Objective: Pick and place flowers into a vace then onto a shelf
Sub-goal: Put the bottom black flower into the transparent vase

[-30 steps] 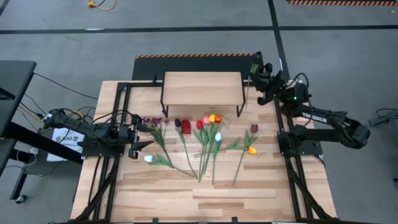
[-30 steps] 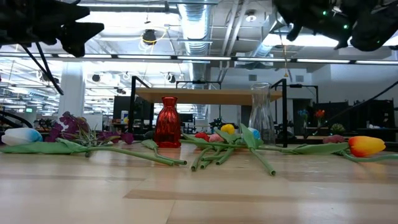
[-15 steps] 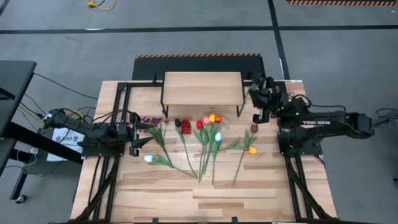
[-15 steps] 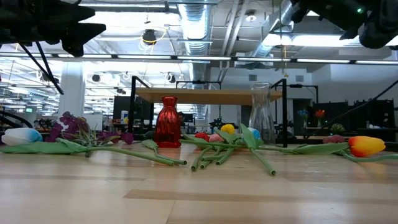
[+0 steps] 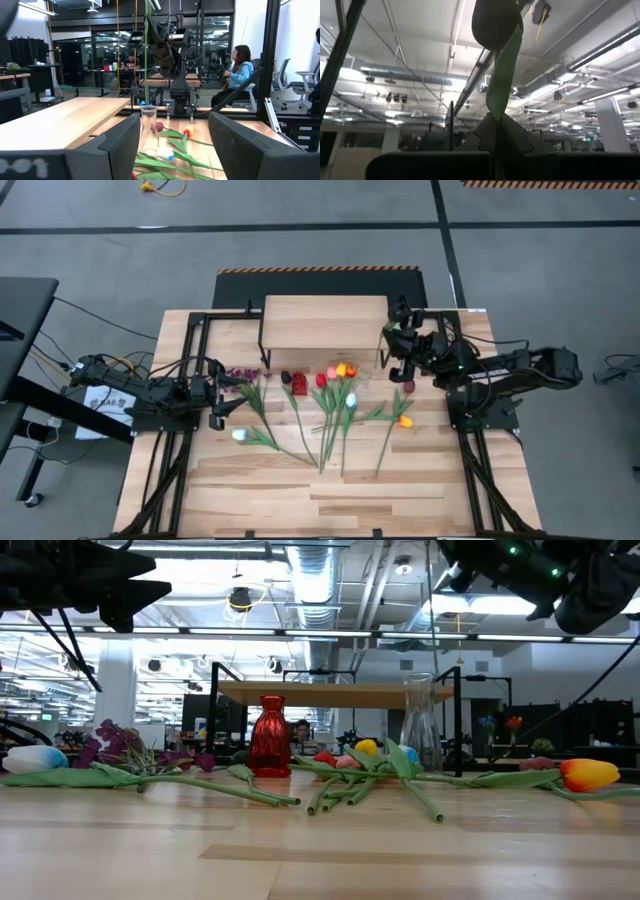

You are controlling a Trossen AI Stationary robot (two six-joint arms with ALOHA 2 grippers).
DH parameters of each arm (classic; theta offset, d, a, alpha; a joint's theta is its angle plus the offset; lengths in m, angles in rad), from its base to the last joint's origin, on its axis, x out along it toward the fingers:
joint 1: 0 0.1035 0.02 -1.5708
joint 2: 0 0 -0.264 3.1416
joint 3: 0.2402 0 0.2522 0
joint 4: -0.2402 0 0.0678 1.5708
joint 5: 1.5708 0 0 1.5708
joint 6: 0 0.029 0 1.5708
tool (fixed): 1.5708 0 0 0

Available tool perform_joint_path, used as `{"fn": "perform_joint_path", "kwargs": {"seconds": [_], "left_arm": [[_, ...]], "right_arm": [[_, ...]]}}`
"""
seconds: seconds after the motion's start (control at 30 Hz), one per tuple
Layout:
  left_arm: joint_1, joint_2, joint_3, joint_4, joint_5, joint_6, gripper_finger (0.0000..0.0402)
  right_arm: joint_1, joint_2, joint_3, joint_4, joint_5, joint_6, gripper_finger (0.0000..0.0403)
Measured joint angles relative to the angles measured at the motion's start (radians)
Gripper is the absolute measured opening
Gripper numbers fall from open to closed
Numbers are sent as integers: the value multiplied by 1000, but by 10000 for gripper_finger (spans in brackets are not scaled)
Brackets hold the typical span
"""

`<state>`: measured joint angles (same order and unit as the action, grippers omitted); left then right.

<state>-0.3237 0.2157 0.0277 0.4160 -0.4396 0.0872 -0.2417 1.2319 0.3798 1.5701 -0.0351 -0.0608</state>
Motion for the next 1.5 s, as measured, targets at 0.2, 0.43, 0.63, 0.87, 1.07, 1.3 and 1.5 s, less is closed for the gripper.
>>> {"fn": "perform_joint_path", "kwargs": {"seconds": [0.2,0.43,0.63,0.87,1.07,1.3,1.5], "left_arm": [[0,0,0,-1,1,0,224],[0,0,0,-1,1,0,224],[0,0,0,-1,2,0,224],[0,0,0,0,4,0,224],[0,0,0,-1,4,-1,224],[0,0,0,-6,4,-1,224],[0,0,0,-6,4,-1,224]], "right_arm": [[36,0,22,1,0,-9,0],[67,0,24,-3,-1,-24,0],[67,60,39,3,13,-27,0],[63,116,79,1,13,-27,0],[64,124,81,-2,13,-26,0],[65,124,81,-52,13,-19,17],[63,122,81,-103,13,-19,21]]}}
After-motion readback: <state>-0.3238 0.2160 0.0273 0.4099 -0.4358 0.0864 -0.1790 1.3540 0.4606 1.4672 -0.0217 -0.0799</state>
